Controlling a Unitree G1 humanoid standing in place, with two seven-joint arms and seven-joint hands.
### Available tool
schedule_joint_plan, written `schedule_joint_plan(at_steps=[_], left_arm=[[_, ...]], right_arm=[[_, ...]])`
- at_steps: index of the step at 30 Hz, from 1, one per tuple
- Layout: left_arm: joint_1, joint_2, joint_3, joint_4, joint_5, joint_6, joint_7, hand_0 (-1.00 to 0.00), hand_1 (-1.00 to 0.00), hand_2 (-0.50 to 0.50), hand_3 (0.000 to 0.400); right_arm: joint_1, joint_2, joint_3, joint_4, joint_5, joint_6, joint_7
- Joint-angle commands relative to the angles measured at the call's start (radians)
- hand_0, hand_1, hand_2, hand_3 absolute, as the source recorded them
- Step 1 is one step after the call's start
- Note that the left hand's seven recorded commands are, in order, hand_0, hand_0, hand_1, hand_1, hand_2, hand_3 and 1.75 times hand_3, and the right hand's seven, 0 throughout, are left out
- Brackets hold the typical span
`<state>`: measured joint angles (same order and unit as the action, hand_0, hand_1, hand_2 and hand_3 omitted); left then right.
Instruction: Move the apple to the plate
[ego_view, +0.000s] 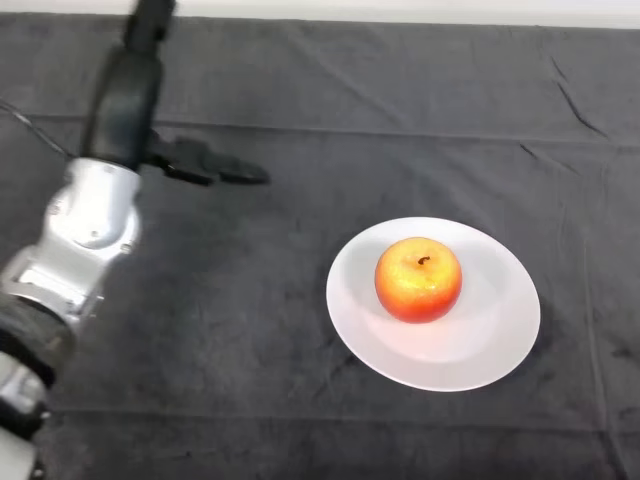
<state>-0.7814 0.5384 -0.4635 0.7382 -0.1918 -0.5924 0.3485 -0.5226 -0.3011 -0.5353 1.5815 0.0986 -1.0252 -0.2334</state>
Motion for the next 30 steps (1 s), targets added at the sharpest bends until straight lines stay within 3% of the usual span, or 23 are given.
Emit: schedule_joint_plan(at_steps=[1, 9, 15, 23, 30], left_arm=[[0.081, 0.065, 0.039, -0.043, -0.022, -0.010, 0.026, 0.00, 0.00, 0.00, 0.000], [0.238, 0.173, 0.185, -0.201, -0.043, -0.002, 0.071, 0.00, 0.00, 0.00, 0.000], [0.363, 0.219, 0.287, -0.305, -0.060, 0.017, 0.106, 0.00, 0.00, 0.00, 0.000], [0.507, 0.243, 0.401, -0.421, -0.065, 0.055, 0.145, 0.00, 0.00, 0.00, 0.000], [0.535, 0.226, 0.456, -0.459, -0.040, 0.110, 0.164, 0.00, 0.00, 0.00, 0.000]], right_arm=[[0.109, 0.081, -0.0158, 0.115, 0.0045, 0.091, -0.0023], [0.110, 0.082, -0.0157, 0.112, 0.0042, 0.093, -0.0025], [0.111, 0.082, -0.0152, 0.110, 0.0045, 0.095, -0.0026], [0.112, 0.083, -0.0142, 0.107, 0.0052, 0.097, -0.0027], [0.113, 0.083, -0.0130, 0.105, 0.0062, 0.098, -0.0028]])
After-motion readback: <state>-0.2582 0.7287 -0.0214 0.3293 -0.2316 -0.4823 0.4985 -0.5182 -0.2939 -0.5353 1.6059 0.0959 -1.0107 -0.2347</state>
